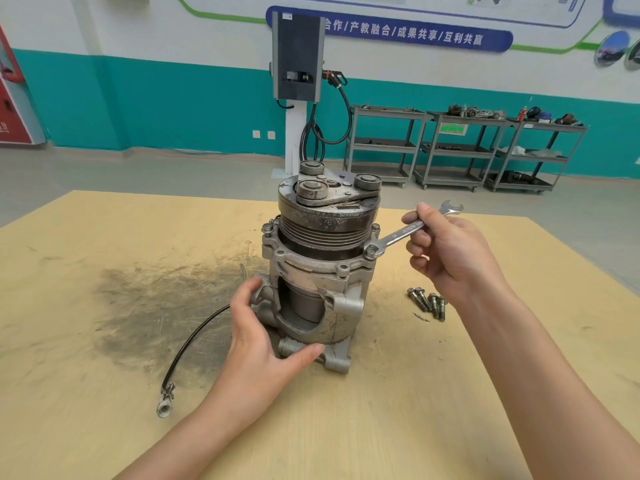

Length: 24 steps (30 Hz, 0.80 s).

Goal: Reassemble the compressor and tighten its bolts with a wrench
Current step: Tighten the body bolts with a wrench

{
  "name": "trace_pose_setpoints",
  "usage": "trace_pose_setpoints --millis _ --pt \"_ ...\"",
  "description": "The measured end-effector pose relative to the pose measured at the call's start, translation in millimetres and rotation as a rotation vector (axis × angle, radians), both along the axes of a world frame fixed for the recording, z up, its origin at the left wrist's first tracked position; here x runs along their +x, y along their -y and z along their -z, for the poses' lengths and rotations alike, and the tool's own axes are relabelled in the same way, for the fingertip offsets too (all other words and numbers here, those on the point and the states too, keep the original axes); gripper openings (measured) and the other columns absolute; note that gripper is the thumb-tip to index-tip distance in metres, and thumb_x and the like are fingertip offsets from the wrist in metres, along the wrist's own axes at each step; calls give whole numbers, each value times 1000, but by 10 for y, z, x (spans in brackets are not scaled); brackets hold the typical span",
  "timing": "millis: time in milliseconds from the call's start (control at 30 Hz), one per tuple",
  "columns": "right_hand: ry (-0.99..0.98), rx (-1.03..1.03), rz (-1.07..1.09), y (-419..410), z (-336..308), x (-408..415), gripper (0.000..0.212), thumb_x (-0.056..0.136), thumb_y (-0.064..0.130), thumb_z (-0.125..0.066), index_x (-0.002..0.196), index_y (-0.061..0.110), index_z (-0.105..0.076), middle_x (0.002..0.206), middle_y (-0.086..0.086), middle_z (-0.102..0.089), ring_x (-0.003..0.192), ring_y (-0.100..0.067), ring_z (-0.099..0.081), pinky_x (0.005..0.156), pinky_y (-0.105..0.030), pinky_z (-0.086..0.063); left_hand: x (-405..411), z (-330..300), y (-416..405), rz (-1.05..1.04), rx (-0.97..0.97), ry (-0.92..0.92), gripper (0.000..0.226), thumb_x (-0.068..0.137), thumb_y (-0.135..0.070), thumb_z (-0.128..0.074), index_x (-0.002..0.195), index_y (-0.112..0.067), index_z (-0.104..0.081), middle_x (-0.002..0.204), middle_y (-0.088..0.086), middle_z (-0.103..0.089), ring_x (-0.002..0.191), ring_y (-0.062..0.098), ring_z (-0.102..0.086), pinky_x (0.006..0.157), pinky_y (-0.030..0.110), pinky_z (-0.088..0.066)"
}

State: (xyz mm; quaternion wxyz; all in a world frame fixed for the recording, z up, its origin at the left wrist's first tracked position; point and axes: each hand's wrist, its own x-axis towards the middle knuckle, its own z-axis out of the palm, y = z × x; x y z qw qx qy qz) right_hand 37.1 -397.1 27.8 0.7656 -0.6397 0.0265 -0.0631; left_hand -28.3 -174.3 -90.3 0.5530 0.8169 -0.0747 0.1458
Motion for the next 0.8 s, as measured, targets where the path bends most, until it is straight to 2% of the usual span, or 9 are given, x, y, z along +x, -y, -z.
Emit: trace_pose_setpoints --millis 133,267,367,433,500,567,633,700,800 --pt "78 -70 45 -2 -17 -7 30 104 27 -46 83 14 -63 47 8 -44 46 -7 -44 41 -18 -35 -2 -3 3 -3 -7 -5 109 52 -56 -75 135 -43 -6 140 -23 -16 135 3 -29 108 18 -22" --pt "125 -155 32 51 -34 -2 31 104 27 -45 83 14 -63 48 8 -46 47 -7 -45 43 -17 -37 2 3 -2 1 -3 -11 108 52 -57 -75 133 -47 -4 143 -20 -18 136 5 -30 111 22 -24" --pt "82 -150 -29 58 -65 44 30 104 28 -46 82 15 -61 48 8 -45 47 -7 -45 43 -18 -37 7 8 4 -1 4 1 108 55 -53 -78 134 -45 -5 143 -19 -18 137 6 -29 111 21 -23" --pt "42 -158 -88 37 -107 103 30 103 28 -47 80 15 -60 48 7 -44 46 -8 -44 43 -18 -37 17 27 0 -10 10 2 108 58 -48 -82 134 -45 -5 142 -19 -19 135 2 -29 108 14 -22" --pt "16 -174 -152 24 -148 175 30 103 28 -47 79 16 -59 48 7 -43 45 -8 -43 43 -18 -37 24 39 -4 -15 10 -1 108 56 -52 -80 132 -47 -4 141 -19 -21 131 -7 -29 101 1 -20" --pt "-31 -186 -228 8 -180 250 30 103 29 -47 78 16 -58 47 7 -41 44 -9 -41 43 -19 -36 33 47 -4 -22 11 0 107 56 -52 -80 131 -50 -4 140 -19 -21 127 -13 -29 97 -4 -20" --pt "-88 -174 -294 -11 -187 306 30 103 30 -48 77 17 -57 45 8 -39 44 -9 -38 42 -18 -33 43 65 2 -26 10 9 107 60 -44 -84 132 -48 -4 141 -18 -22 130 -8 -31 100 2 -21" --pt "-115 -131 -326 -30 -163 337 30 102 29 -49 75 17 -55 44 8 -37 42 -8 -36 41 -17 -32 45 72 6 -28 11 18 107 59 -47 -83 132 -49 -4 141 -20 -20 131 -5 -29 103 6 -21" --pt "-99 -85 -326 -51 -126 343 32 102 29 -49 74 17 -56 43 8 -37 42 -8 -35 41 -17 -31 49 85 4 -29 14 34 107 61 -45 -84 131 -50 -3 139 -24 -18 126 -22 -24 96 -6 -19"
